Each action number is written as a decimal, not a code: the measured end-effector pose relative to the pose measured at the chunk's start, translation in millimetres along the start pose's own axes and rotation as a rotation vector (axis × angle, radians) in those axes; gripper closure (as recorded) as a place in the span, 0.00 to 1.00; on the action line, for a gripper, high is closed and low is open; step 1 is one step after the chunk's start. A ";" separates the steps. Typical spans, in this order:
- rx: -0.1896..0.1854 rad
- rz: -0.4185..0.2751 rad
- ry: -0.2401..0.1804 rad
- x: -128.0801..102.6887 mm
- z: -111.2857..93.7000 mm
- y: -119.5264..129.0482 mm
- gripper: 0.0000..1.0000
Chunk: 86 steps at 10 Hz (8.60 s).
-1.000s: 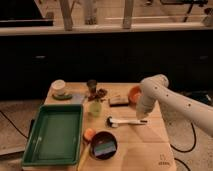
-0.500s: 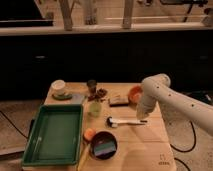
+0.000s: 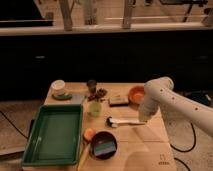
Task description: Place brush in table surface
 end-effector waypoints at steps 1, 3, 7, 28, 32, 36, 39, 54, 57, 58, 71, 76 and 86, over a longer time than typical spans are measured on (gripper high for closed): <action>-0.001 -0.004 -0.003 -7.9 1.7 -0.2 0.88; 0.000 -0.029 -0.003 -8.8 6.1 -2.6 0.71; 0.001 -0.057 -0.008 -22.1 18.3 -9.3 0.33; -0.027 -0.116 -0.069 -67.3 61.6 -31.3 1.00; -0.020 -0.147 -0.047 -70.7 37.0 -37.8 1.00; 0.012 -0.160 -0.035 -62.9 -5.0 -42.3 1.00; 0.021 -0.195 -0.032 -59.2 -34.9 -39.1 1.00; -0.015 -0.204 -0.072 -1.1 -13.4 16.3 1.00; -0.021 -0.193 -0.078 -3.2 7.8 12.7 1.00; -0.023 -0.182 -0.079 -2.5 15.4 11.8 1.00; -0.052 -0.083 -0.082 1.8 59.9 4.6 0.21; -0.056 -0.090 -0.075 1.8 55.1 2.4 0.20; -0.055 -0.104 -0.097 6.5 51.3 -3.2 0.20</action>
